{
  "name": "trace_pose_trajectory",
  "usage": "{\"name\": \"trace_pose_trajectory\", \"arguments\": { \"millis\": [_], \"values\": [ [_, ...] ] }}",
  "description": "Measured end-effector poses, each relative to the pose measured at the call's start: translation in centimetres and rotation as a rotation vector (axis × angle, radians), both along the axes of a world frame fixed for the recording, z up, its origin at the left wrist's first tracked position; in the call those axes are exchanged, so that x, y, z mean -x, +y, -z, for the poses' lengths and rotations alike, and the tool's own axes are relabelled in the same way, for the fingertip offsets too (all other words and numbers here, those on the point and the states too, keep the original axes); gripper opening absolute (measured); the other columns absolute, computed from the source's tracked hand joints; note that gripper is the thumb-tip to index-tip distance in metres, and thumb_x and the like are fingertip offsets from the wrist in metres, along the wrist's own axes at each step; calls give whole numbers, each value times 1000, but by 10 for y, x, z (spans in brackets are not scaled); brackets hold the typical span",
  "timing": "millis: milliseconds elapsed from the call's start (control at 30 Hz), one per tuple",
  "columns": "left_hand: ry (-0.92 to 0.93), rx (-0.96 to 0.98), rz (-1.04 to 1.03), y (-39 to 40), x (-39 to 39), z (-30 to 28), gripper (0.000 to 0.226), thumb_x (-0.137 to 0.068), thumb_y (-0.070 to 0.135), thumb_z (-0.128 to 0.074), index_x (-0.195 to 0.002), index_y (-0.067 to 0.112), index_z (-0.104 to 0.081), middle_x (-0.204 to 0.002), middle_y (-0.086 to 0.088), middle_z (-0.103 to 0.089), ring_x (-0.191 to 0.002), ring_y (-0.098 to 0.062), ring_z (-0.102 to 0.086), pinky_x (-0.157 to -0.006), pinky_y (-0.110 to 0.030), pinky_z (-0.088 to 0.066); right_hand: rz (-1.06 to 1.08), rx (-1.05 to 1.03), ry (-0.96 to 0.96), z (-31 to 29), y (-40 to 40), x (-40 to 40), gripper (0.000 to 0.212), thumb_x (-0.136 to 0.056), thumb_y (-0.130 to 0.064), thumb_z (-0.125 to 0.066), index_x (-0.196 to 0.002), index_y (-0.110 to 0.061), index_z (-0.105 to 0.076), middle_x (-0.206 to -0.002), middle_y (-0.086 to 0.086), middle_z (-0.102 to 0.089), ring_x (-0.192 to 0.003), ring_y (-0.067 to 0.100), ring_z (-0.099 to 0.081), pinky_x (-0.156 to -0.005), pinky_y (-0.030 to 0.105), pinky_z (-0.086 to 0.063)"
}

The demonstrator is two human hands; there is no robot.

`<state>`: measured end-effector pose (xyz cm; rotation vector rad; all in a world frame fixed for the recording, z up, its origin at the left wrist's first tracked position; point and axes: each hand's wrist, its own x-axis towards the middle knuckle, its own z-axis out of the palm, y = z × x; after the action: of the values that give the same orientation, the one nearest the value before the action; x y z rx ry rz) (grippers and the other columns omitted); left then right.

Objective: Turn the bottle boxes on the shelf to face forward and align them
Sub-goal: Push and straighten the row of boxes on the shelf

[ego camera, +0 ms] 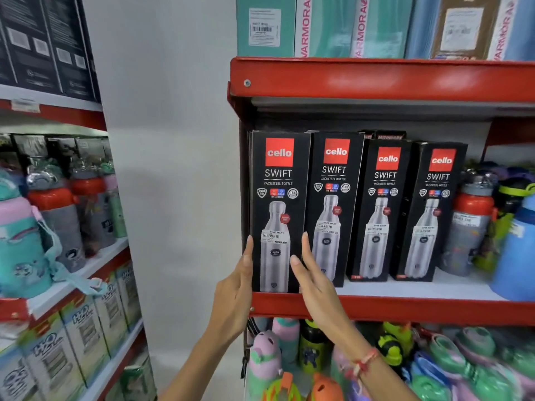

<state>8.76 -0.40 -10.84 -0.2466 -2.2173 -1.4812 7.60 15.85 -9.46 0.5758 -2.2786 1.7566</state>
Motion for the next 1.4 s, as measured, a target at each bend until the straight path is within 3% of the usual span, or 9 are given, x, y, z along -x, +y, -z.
{"name": "trace_pose_trajectory", "arguments": {
  "millis": [233,467,700,767,967,1133,1300,1367,1400],
  "values": [
    [339,112,-168,41,-2,-6,33,-98,33,-40,-129,31,-51,-121,13,-53,-109,2,-55,-93,-23,-49,364,113,162,-5,37,8,48,-92,-51,-37,-136,-35,-46,-130,-17,-49,-115,-14,-46,-85,0,-36],
    [-27,92,196,124,15,-4,73,-84,74,-20,-138,46,20,-151,26,19,-141,8,16,-113,-17,2,269,15,34,2,73,34,64,-91,-57,-34,-150,-38,-16,-157,-11,-21,-145,12,-18,-117,39,-21],
    [-124,-45,-17,143,22,-10,84,-82,75,-13,-152,30,-1,-161,0,-16,-146,-20,-21,-117,-40,-19,176,-162,-28,-1,88,35,58,-92,-62,-26,-140,-60,6,-155,-12,-26,-117,13,-55,-79,19,-44],
    [-115,-14,-51,141,18,-7,80,-84,73,-11,-152,31,-7,-160,1,-21,-145,-19,-24,-114,-36,-20,199,-198,-10,1,93,29,56,-92,-64,-26,-139,-63,5,-150,3,-38,-104,19,-62,-78,32,-50],
    [-68,-54,-56,134,-6,-3,71,-87,69,-13,-148,34,-27,-150,11,-40,-133,4,-30,-107,-17,-19,193,-159,-13,1,108,8,50,-94,-60,-30,-137,-66,-5,-137,25,-37,-117,33,-37,-100,47,-34],
    [-67,-69,-92,132,-19,-5,65,-89,66,-14,-143,37,-34,-84,24,-56,-71,37,-42,-74,3,-31,176,-175,7,6,114,-3,48,-95,-59,-30,-134,-70,-5,-135,27,-38,-116,38,-40,-98,53,-35],
    [-84,-17,-124,135,-18,-5,69,-89,66,-17,-145,31,-36,-144,5,-49,-128,-1,-41,-106,-22,-26,111,-160,-13,6,125,-1,47,-95,-58,-32,-136,-67,-12,-136,26,-37,-115,43,-41,-97,50,-37],
    [-17,42,-229,142,-18,-4,62,-94,59,-21,-142,24,-42,-146,4,-47,-135,-14,-41,-109,-28,-29,109,-121,12,9,133,3,46,-94,-58,-34,-139,-62,-21,-144,10,-43,-125,30,-46,-99,25,-20],
    [68,69,-291,148,-19,-3,56,-98,52,-24,-138,22,-46,-140,3,-49,-130,-15,-44,-105,-27,-32,131,-85,29,9,138,5,47,-94,-56,-35,-140,-56,-27,-147,-5,-43,-131,18,-44,-80,9,-32]
  ]
}}
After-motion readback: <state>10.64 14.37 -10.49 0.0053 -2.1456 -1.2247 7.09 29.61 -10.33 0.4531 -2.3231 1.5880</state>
